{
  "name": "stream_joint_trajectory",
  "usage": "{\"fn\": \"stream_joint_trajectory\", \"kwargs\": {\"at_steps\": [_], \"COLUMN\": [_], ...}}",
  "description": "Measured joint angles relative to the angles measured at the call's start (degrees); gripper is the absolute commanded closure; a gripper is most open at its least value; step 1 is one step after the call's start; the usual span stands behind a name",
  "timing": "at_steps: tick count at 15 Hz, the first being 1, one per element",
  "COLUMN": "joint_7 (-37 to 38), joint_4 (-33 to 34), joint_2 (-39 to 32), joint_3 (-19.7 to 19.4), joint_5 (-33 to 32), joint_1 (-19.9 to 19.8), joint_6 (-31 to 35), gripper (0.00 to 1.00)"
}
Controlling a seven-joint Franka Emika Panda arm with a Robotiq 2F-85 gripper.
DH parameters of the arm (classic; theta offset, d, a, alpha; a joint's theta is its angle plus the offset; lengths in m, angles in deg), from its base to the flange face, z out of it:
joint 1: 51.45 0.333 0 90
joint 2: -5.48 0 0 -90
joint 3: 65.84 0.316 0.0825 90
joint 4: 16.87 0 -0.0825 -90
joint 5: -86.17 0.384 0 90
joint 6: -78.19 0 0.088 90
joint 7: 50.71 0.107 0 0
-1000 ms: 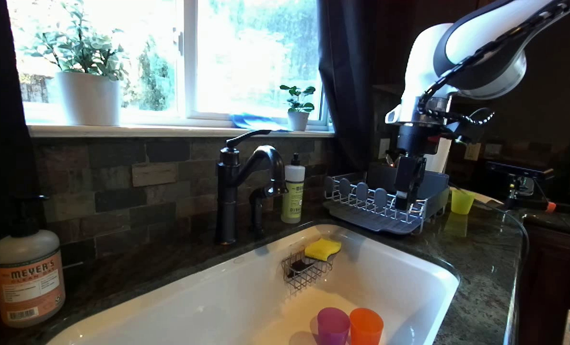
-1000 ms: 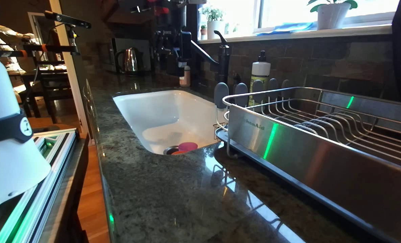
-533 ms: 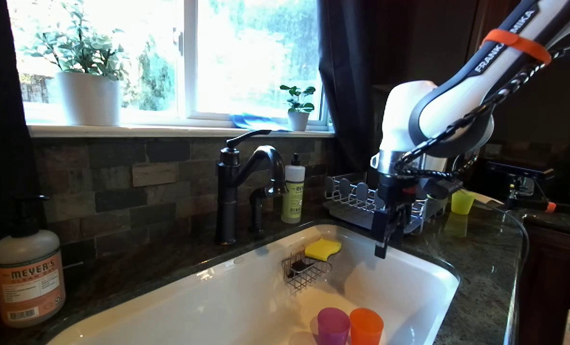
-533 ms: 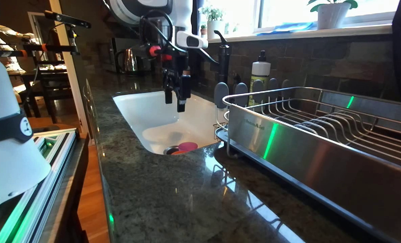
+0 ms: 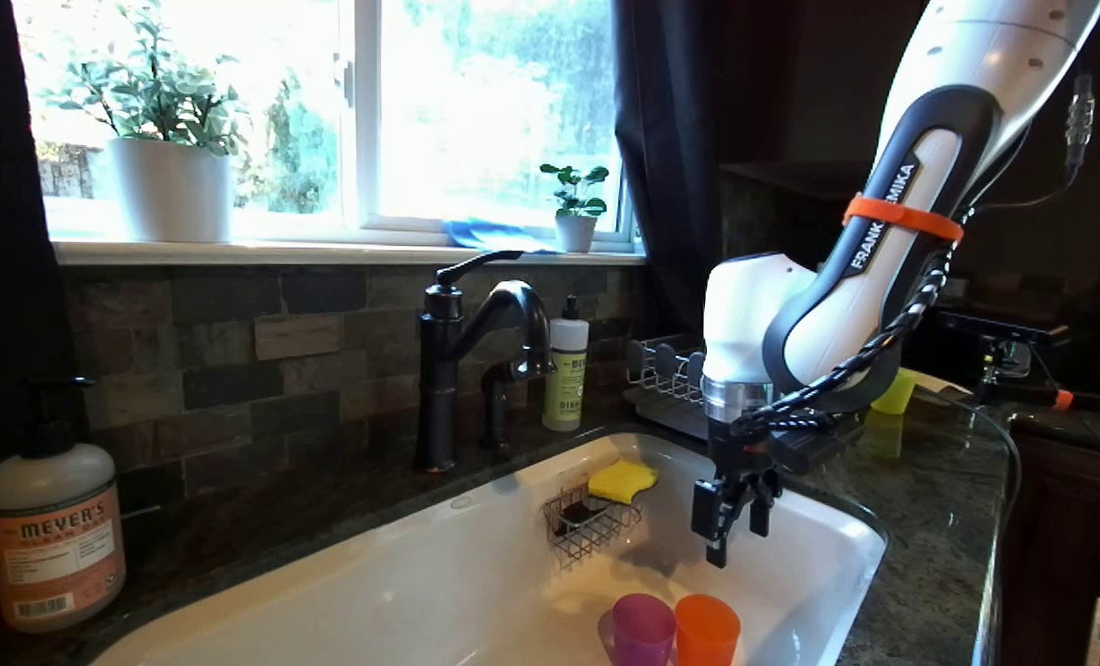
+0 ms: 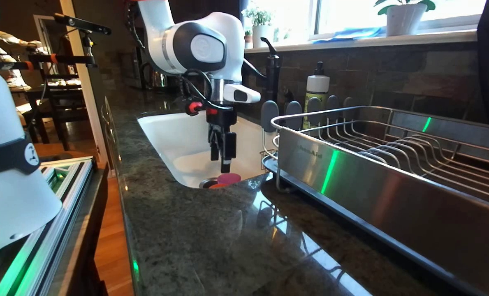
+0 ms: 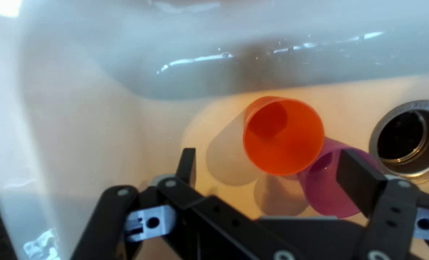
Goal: Pick up the two cups in the sink and put them on the dish rack
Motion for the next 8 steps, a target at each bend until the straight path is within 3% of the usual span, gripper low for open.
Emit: {"fn": "stream_joint_trajectory", "kwargs": {"at_steps": [6,8], "joint_7": [-0.2,1.9], "joint_4": [1.9,2.0], "joint_2": [-4.2,-4.4], "joint_3": [-1.1,-3.5], "joint_5": [1.1,-0.3], "joint_1": [0.1,2.3], "joint_6": [3.0,5.6], "gripper": [0.0,0.0]}}
